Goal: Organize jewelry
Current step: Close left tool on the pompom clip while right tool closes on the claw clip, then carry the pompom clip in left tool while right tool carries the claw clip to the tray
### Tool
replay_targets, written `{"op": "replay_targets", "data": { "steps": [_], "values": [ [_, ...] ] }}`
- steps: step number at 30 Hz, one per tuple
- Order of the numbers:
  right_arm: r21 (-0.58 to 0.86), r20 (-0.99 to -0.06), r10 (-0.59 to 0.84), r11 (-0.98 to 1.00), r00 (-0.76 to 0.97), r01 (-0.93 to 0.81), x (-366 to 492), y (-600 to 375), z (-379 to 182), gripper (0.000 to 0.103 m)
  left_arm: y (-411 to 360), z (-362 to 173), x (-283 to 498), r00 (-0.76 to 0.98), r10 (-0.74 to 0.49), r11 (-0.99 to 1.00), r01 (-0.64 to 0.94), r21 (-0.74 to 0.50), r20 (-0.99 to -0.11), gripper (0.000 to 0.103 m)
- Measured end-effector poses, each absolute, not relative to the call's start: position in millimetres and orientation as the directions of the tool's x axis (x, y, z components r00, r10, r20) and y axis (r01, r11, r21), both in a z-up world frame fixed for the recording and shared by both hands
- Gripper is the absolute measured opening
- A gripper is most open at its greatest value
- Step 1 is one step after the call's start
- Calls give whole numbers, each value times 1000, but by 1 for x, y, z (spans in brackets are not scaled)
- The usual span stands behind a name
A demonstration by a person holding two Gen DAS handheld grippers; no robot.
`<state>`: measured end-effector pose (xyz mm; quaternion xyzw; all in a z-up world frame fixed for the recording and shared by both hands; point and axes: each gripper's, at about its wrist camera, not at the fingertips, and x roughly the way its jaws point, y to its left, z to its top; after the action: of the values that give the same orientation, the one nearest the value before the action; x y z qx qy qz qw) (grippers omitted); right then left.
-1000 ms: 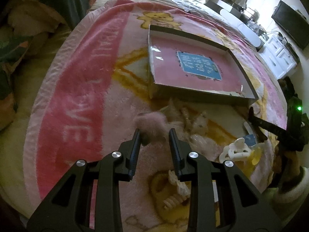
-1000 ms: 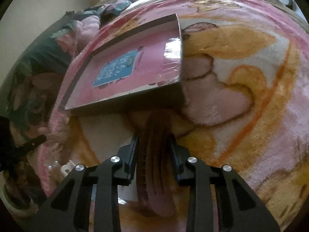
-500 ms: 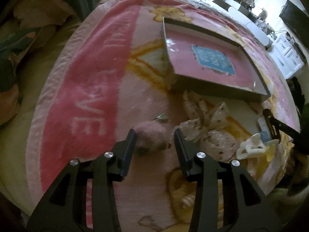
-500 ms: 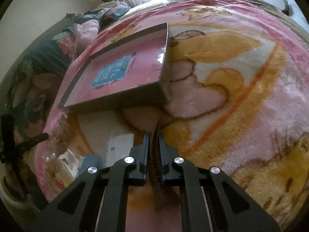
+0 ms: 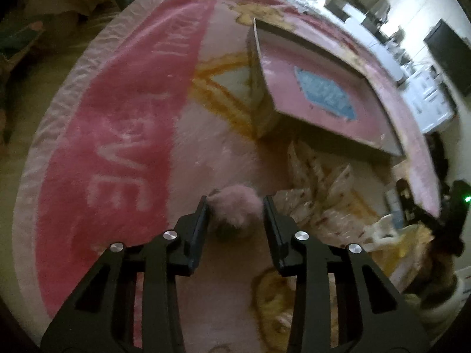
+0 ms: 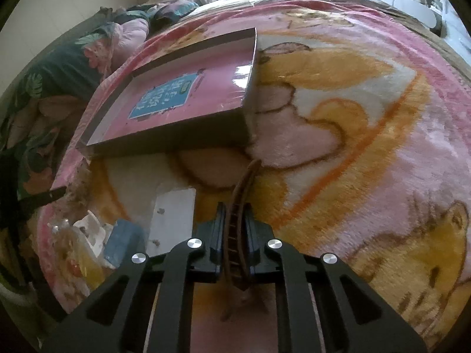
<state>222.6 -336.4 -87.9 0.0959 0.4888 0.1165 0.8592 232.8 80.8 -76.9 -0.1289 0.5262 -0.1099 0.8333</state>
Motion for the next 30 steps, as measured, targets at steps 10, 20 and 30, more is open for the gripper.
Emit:
{"op": "replay_targets", "data": {
  "steps": [10, 20, 30],
  "values": [
    [290, -800, 300, 951, 520, -104, 209, -342, -76, 11, 89, -82, 235, 389, -369, 920, 21, -392, -844, 19],
    [308, -737, 336, 939, 587, -151, 200, -341, -35, 11, 84, -27, 223, 504, -255, 963, 61, -261, -825, 19],
    [309, -686, 366, 929, 629, -203, 222, -337, 4, 11, 55, 21, 244, 573, -234, 972, 133, -193, -785, 20]
  ]
}}
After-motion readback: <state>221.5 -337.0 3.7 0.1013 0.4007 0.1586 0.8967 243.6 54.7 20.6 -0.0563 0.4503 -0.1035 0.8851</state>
